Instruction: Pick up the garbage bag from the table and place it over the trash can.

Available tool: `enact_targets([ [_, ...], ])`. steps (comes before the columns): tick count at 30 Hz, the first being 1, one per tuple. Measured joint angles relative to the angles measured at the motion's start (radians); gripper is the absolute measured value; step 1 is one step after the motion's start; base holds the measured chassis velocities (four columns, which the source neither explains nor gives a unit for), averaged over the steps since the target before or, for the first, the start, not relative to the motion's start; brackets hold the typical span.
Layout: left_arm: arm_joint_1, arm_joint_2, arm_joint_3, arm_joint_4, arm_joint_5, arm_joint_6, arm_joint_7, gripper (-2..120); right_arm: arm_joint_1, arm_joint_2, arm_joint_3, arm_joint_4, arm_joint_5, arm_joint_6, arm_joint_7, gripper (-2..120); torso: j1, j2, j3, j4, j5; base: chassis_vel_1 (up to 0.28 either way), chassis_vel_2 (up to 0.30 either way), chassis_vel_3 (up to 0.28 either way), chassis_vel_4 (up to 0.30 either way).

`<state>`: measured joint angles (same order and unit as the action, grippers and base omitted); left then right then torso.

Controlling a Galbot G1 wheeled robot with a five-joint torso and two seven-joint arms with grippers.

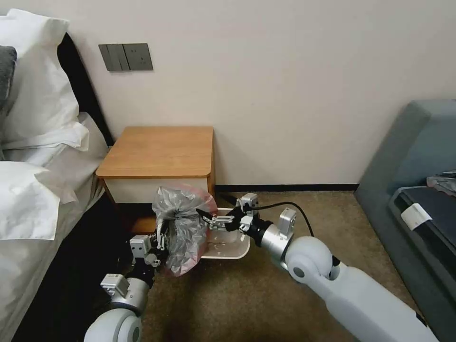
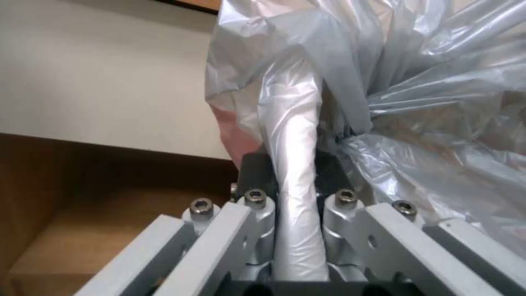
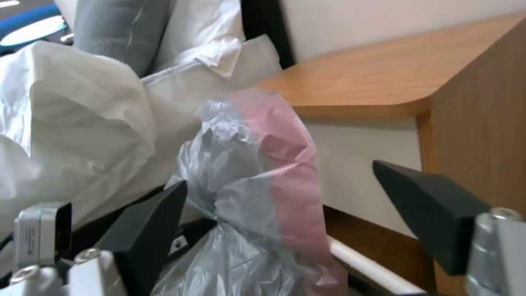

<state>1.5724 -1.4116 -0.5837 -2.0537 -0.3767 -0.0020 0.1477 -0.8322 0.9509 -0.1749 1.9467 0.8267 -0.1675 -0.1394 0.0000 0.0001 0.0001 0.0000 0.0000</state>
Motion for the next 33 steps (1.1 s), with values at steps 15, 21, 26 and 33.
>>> enact_targets([
  [15, -0.001, -0.006, 0.004, -0.004, -0.003, -0.002, -0.001, 5, -0.022, -0.023, 0.0, 0.008, -0.035, 0.012, -0.029, 35, 0.0, 0.0, 0.0, 0.0, 0.0001, 0.0, 0.0, 0.0, 0.0],
  [21, -0.002, -0.006, 0.006, -0.007, -0.003, -0.002, -0.001, 5, -0.027, -0.024, 0.0, 0.013, -0.045, 0.016, -0.033, 17, 0.0, 0.0, 0.0, 0.0, 0.0, 0.0, 0.0, 0.0, 0.0],
  [26, -0.003, -0.006, 0.007, -0.008, -0.001, -0.002, -0.002, 5, -0.018, -0.022, 0.0, 0.013, -0.046, 0.02, -0.034, 0, 0.0, 0.0, 0.0, 0.0, 0.0, 0.0, 0.0, 0.0, 0.0],
  [33, -0.004, -0.006, 0.009, -0.007, 0.033, -0.018, 0.006, 5, -0.013, -0.014, 0.001, 0.013, -0.069, 0.033, -0.024, 0, 0.0, 0.0, 0.0, 0.0, 0.0, 0.0, 0.0, 0.0, 0.0],
])
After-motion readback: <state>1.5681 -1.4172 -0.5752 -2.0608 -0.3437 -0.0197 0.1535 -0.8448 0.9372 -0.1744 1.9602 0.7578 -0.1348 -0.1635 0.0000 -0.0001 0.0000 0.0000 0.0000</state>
